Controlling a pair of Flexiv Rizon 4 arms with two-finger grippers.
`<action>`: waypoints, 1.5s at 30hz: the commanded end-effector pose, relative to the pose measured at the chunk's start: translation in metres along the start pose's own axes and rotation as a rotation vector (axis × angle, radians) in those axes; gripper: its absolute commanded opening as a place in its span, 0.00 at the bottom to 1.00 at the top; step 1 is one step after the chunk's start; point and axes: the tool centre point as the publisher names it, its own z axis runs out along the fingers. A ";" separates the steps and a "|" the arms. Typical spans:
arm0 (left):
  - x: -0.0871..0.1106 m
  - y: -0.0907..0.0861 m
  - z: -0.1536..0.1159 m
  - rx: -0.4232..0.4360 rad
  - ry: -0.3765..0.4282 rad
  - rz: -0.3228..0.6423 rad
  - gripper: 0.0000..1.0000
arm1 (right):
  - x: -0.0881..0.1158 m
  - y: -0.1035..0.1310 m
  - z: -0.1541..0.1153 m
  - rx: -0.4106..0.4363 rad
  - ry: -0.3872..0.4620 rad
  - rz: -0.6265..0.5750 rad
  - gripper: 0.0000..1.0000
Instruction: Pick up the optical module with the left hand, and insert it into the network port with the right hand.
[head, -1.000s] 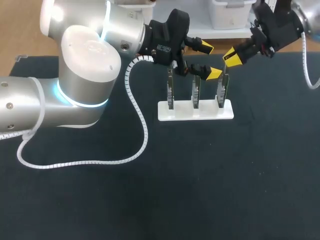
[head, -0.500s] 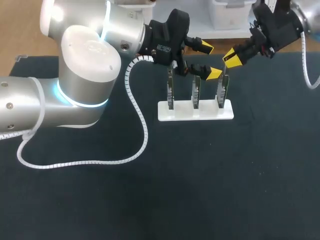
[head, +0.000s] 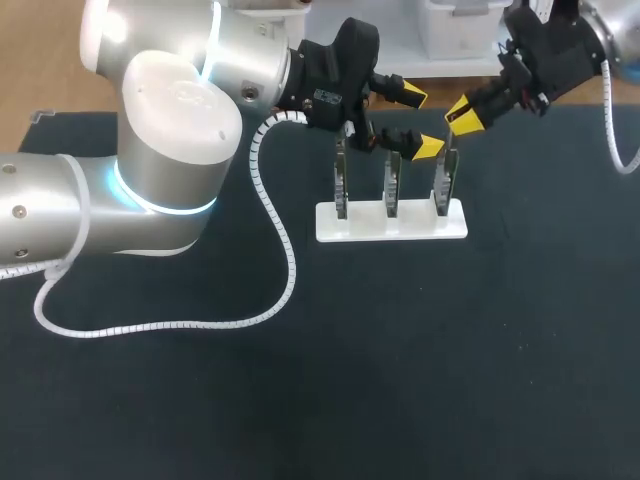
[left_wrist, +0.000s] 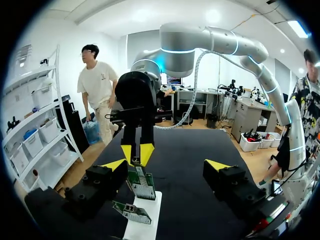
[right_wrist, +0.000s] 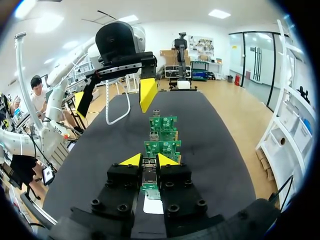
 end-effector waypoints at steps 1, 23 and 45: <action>-0.001 -0.001 0.000 -0.003 0.005 -0.002 1.00 | 0.001 0.001 0.001 0.002 0.004 0.004 0.00; -0.001 -0.001 0.000 -0.003 0.005 -0.002 1.00 | -0.005 -0.001 -0.004 0.012 -0.004 -0.006 0.00; -0.001 -0.001 0.000 -0.003 0.005 -0.002 1.00 | -0.014 0.000 -0.010 0.028 -0.033 -0.021 0.00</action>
